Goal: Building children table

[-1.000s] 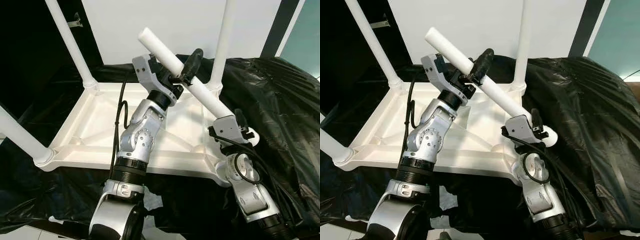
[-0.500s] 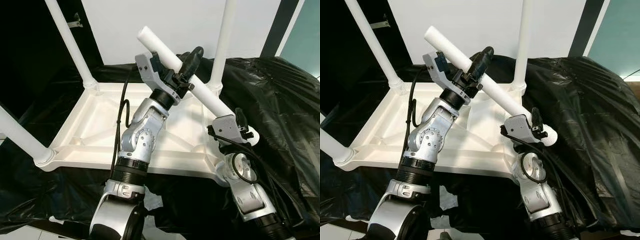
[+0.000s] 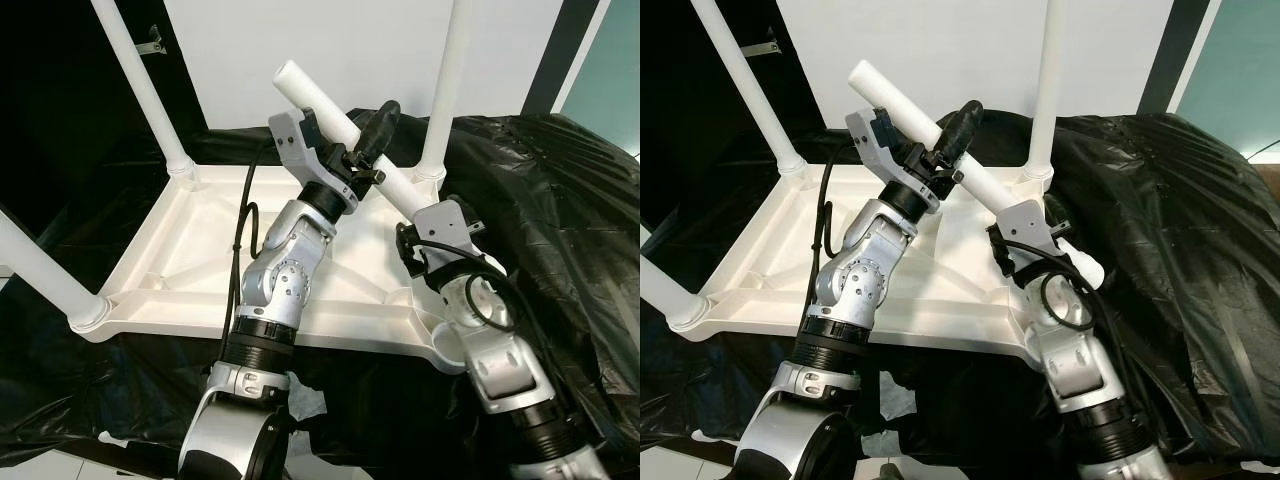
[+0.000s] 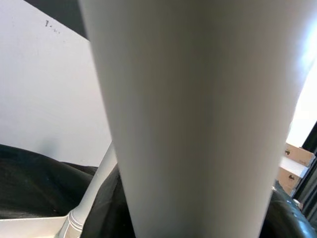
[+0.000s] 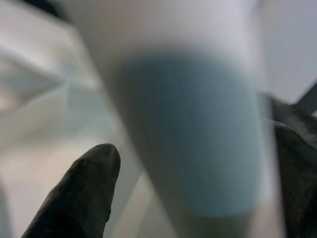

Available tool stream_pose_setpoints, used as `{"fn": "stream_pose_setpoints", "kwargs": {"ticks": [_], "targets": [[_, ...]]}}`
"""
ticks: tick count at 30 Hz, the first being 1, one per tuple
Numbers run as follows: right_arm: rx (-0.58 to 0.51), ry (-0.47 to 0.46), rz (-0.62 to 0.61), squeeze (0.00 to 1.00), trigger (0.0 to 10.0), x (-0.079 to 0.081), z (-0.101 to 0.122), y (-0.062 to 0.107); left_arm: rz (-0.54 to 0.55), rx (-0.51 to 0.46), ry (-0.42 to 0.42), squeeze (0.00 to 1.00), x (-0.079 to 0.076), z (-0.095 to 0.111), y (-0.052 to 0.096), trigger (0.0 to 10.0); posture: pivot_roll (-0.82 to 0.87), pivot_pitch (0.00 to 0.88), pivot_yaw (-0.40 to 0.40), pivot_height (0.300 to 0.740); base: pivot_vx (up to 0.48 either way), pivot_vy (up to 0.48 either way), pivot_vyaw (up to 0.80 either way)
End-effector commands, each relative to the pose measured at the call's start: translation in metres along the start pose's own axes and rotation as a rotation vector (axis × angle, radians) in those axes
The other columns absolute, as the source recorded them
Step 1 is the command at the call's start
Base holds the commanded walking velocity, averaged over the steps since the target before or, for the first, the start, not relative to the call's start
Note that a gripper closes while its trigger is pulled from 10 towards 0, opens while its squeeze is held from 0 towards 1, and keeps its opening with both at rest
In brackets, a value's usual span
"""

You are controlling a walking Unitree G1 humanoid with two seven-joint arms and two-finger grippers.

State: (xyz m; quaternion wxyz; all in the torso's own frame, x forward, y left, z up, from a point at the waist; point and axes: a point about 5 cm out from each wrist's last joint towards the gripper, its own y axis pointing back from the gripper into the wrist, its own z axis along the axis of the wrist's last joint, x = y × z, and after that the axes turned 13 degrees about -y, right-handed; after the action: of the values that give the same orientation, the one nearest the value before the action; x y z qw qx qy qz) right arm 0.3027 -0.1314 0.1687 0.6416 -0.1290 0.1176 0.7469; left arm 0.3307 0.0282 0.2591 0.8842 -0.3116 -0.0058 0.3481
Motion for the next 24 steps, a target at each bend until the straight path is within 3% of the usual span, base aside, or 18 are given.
{"fn": "stream_pose_setpoints", "kwargs": {"ticks": [1,2,6,7,8,9,13,14,17,20,21,23,24], "targets": [[0.046,-0.01,0.053,0.0,10.0,0.002,-0.006,-0.002,0.005,-0.012,0.045,0.0,-0.007,-0.007,0.0,0.0,-0.1,0.0,0.049,0.74,0.0,0.0,0.0],[0.058,0.002,0.067,0.0,0.0,0.001,-0.01,-0.002,0.004,-0.014,0.045,0.0,-0.008,-0.006,0.0,0.0,-0.1,0.0,0.047,0.74,0.0,0.0,0.0],[0.073,0.012,0.075,0.0,0.0,-0.001,-0.013,-0.002,-0.002,-0.017,0.045,0.0,-0.008,-0.006,-0.001,0.0,-0.1,0.0,0.046,0.74,0.0,0.0,0.0],[0.078,0.011,0.073,0.0,0.0,-0.002,-0.013,-0.003,-0.004,-0.017,0.047,0.0,-0.008,-0.005,0.0,8.9,-0.1,0.0,0.047,0.74,0.0,0.0,0.0],[0.078,0.011,0.073,0.0,0.0,-0.002,-0.013,-0.003,-0.004,-0.017,0.047,0.0,-0.008,-0.005,0.0,8.9,-0.1,0.0,0.047,0.74,0.0,0.0,0.0],[0.08,0.008,0.07,0.0,0.0,-0.002,-0.013,-0.004,-0.005,-0.017,0.048,0.0,-0.008,-0.005,0.0,10.0,-0.1,0.0,0.048,0.74,0.0,0.0,0.0],[0.077,0.004,0.063,0.0,0.0,-0.001,-0.011,-0.005,-0.005,-0.02,0.052,0.0,-0.008,-0.004,0.0,10.0,-0.1,0.0,0.051,0.74,0.0,0.0,0.0],[0.069,0.006,0.055,0.0,0.0,-0.001,-0.009,-0.005,-0.005,-0.024,0.059,1.0,-0.008,-0.003,0.0,10.0,-0.1,0.0,0.054,0.74,0.0,0.0,0.0],[0.059,0.01,0.039,0.0,0.0,-0.003,-0.006,-0.005,-0.005,-0.027,0.064,1.0,-0.007,-0.003,0.0,10.0,-0.1,0.0,0.056,0.74,0.0,0.0,0.0],[0.025,-0.023,-0.057,0.0,0.0,-0.008,0.0,-0.006,0.005,-0.03,0.061,1.0,-0.006,-0.002,-0.001,10.0,-0.11,0.0,0.059,0.74,0.0,0.0,0.0],[0.009,-0.051,-0.121,0.0,0.0,-0.011,0.001,-0.005,0.014,-0.029,0.057,0.36,-0.005,-0.001,-0.002,10.0,-0.11,0.0,0.061,0.74,0.0,0.0,0.0],[0.001,-0.07,-0.162,0.0,0.0,-0.012,0.001,-0.004,0.02,-0.029,0.054,0.36,-0.005,-0.001,-0.002,10.0,-0.11,0.0,0.061,0.74,0.0,0.0,0.0],[-0.008,-0.086,-0.216,0.0,0.0,-0.011,-0.001,-0.002,0.022,-0.029,0.054,0.0,-0.004,-0.001,-0.003,10.0,-0.11,0.0,0.063,0.74,0.0,0.0,0.0]]}}
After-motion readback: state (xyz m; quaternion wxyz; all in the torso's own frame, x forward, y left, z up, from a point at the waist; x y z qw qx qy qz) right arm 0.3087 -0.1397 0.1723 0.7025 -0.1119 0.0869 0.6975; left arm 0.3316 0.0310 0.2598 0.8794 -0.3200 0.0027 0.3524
